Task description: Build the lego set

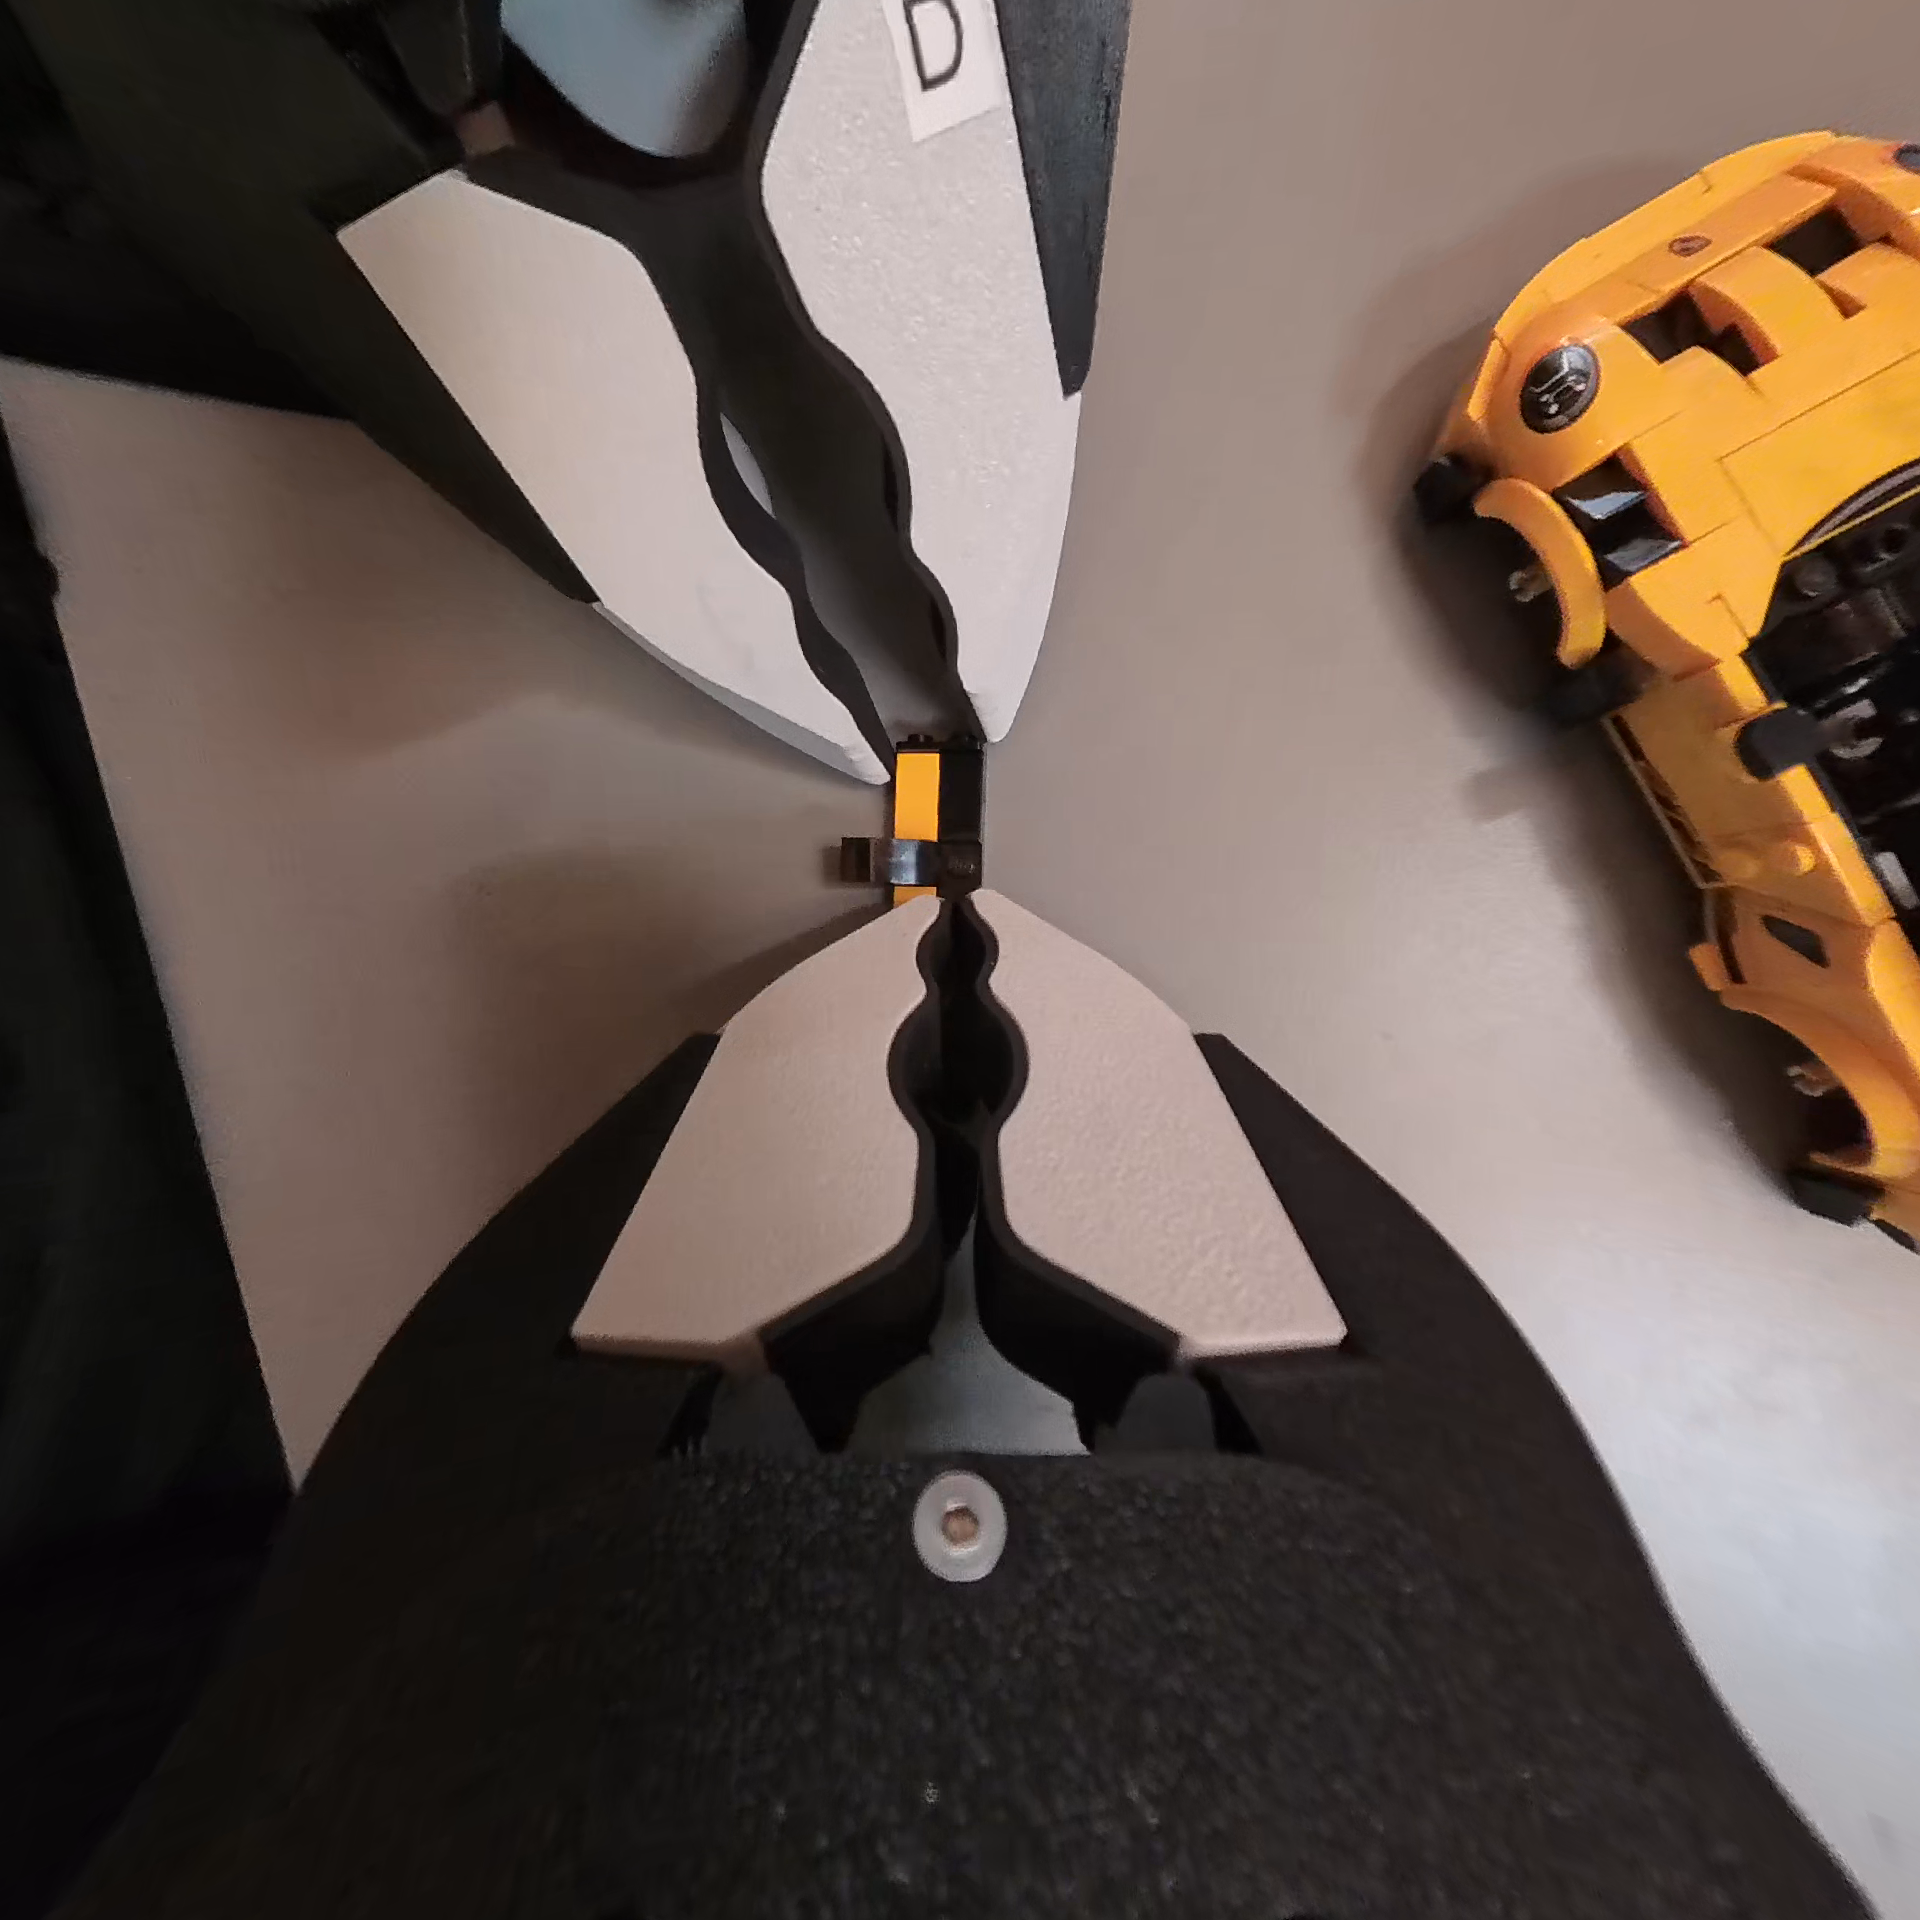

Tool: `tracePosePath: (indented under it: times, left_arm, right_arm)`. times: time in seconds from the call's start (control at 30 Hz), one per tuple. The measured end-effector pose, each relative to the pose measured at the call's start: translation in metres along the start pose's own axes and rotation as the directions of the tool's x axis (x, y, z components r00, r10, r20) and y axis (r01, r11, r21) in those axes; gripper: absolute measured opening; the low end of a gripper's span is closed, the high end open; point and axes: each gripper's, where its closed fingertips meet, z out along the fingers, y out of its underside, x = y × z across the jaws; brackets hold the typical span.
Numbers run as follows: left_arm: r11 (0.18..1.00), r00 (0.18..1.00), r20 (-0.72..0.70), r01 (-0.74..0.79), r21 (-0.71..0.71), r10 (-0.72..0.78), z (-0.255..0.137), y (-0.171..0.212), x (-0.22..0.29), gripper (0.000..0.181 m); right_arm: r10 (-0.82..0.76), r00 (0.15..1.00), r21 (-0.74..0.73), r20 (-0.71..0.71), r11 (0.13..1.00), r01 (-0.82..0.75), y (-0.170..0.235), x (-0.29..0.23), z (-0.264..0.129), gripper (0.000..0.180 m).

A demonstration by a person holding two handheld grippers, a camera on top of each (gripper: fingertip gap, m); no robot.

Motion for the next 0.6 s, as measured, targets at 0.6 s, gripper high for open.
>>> tracePosePath:
  times: [0.6]
  left_arm:
    - [0.999,1.0,0.005,-0.007,0.047,0.007,0.005,-0.006,-0.002,0.019]
  right_arm:
    - [0.15,0.965,0.222,-0.214,0.97,-0.102,0.042,0.064,-0.065,0.022]
